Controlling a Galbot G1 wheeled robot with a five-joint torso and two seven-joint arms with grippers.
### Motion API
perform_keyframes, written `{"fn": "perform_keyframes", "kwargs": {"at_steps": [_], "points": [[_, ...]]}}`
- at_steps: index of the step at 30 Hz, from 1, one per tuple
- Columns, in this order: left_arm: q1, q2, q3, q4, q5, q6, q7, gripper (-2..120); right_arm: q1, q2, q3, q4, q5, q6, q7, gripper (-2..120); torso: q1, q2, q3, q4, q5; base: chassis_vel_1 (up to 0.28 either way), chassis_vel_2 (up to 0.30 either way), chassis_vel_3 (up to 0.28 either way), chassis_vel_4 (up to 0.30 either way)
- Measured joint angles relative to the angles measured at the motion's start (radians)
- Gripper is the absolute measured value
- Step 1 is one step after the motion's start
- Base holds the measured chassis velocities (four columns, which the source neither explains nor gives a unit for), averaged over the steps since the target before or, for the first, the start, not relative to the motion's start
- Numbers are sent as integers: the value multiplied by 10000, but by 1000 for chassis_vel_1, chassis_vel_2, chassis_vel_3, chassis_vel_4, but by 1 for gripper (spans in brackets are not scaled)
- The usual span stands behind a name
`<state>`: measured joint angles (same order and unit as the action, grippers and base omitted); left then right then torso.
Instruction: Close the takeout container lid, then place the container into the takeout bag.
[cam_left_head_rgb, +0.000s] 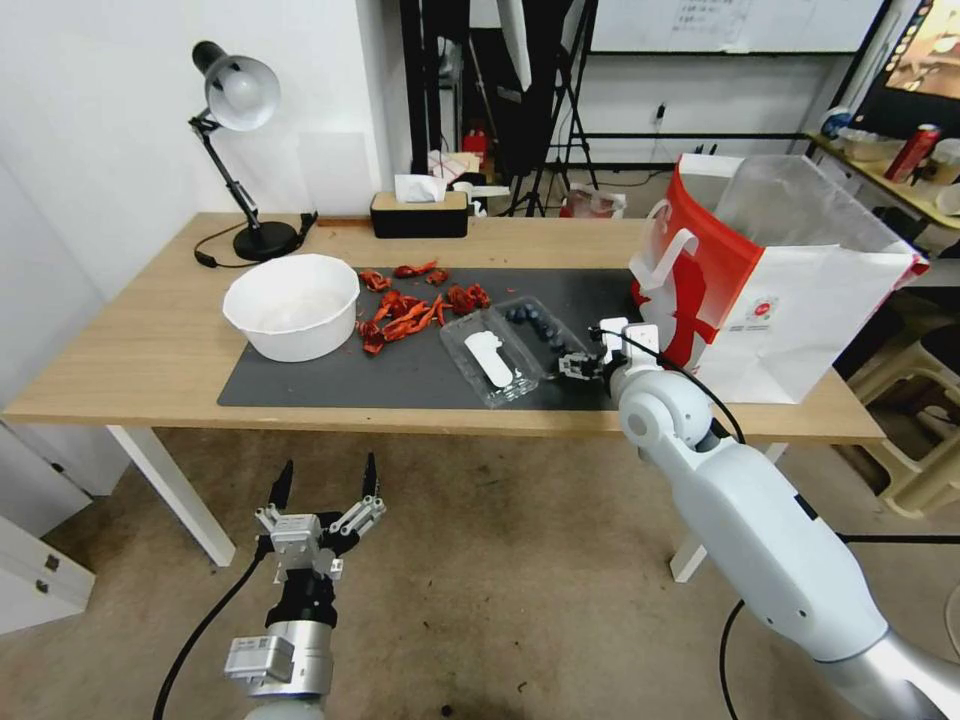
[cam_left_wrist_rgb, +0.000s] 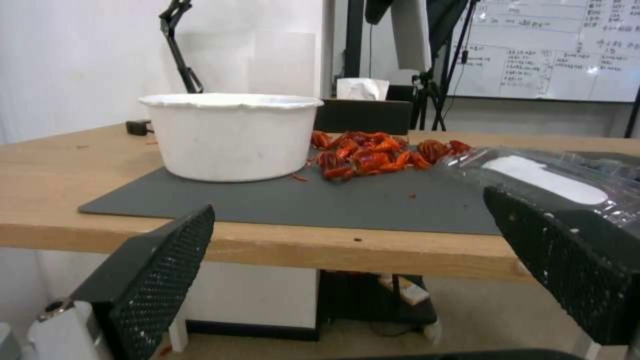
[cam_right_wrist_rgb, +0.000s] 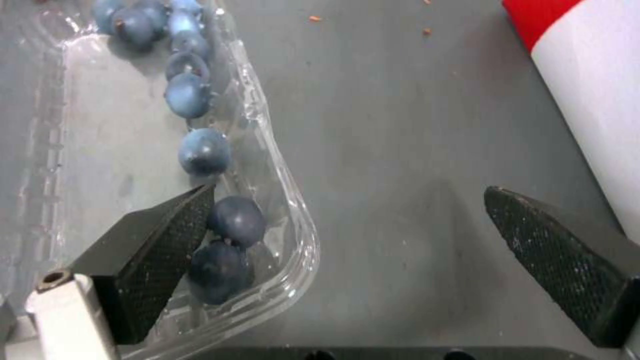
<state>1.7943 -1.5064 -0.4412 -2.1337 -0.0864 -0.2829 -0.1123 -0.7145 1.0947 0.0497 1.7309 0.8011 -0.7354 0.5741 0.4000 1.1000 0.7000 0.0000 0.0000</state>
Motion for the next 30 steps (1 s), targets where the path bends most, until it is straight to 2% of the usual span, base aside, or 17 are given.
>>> {"fn": "perform_keyframes", "kwargs": {"at_steps": [22,30], "points": [[-1,29,74,113,91,-255,7,100,-848,-203,393,1047,829,0,1082,100,0,0,0,1,0,0,0,0,0],[22,20,78,140,120,-347,7,100,-1079,-212,502,1224,877,1,1168,100,0,0,0,0,0,0,0,0,0]]}}
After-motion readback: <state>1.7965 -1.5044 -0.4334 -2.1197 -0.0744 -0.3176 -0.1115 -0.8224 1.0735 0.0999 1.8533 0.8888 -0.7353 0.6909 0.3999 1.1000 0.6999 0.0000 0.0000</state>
